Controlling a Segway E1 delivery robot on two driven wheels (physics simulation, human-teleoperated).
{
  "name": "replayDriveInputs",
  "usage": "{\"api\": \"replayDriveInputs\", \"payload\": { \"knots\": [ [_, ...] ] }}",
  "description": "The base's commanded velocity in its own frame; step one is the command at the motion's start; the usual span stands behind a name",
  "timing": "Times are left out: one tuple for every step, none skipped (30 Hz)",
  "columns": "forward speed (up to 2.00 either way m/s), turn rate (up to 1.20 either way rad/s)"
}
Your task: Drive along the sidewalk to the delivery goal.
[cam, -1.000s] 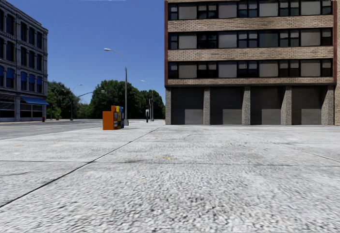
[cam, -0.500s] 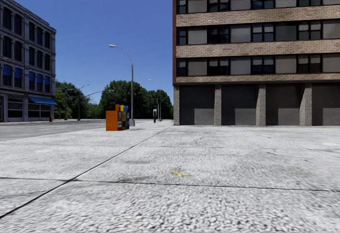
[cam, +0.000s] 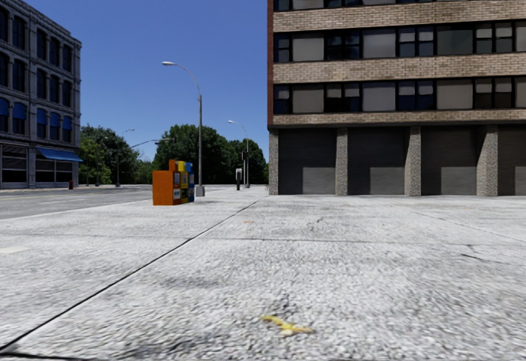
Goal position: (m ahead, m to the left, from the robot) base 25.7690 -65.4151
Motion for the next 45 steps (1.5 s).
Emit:
{"api": "replayDriveInputs", "payload": {
  "knots": [
    [1.97, 0.00],
    [1.97, 0.00],
    [1.97, 0.00],
    [1.97, 0.00],
    [1.97, 0.07],
    [1.97, 0.07],
    [1.97, 0.23],
    [1.97, 0.28],
    [1.97, 0.30],
    [1.97, 0.30],
    [1.97, 0.30],
    [1.97, 0.30],
    [1.97, 0.30],
    [1.97, 0.30],
    [1.97, 0.28],
    [1.97, 0.23],
    [1.97, 0.23],
    [1.97, 0.15],
    [1.97, 0.06],
    [1.97, 0.04],
    [1.97, 0.04],
    [1.97, 0.00],
    [1.97, 0.00],
    [1.97, 0.00],
    [1.97, 0.00],
    [1.98, 0.00],
    [1.99, 0.00],
    [1.99, 0.00],
    [1.99, 0.00],
    [1.99, 0.00],
    [1.99, 0.00],
    [1.99, 0.00],
    [1.99, 0.00],
    [1.99, 0.07],
    [1.99, 0.14],
    [1.99, 0.14],
    [1.99, 0.19],
    [1.99, 0.22],
    [1.99, 0.24],
    [1.99, 0.24],
    [1.99, 0.25],
    [1.99, 0.26],
    [1.99, 0.26],
    [1.99, 0.26],
    [1.99, 0.26]
  ]
}}
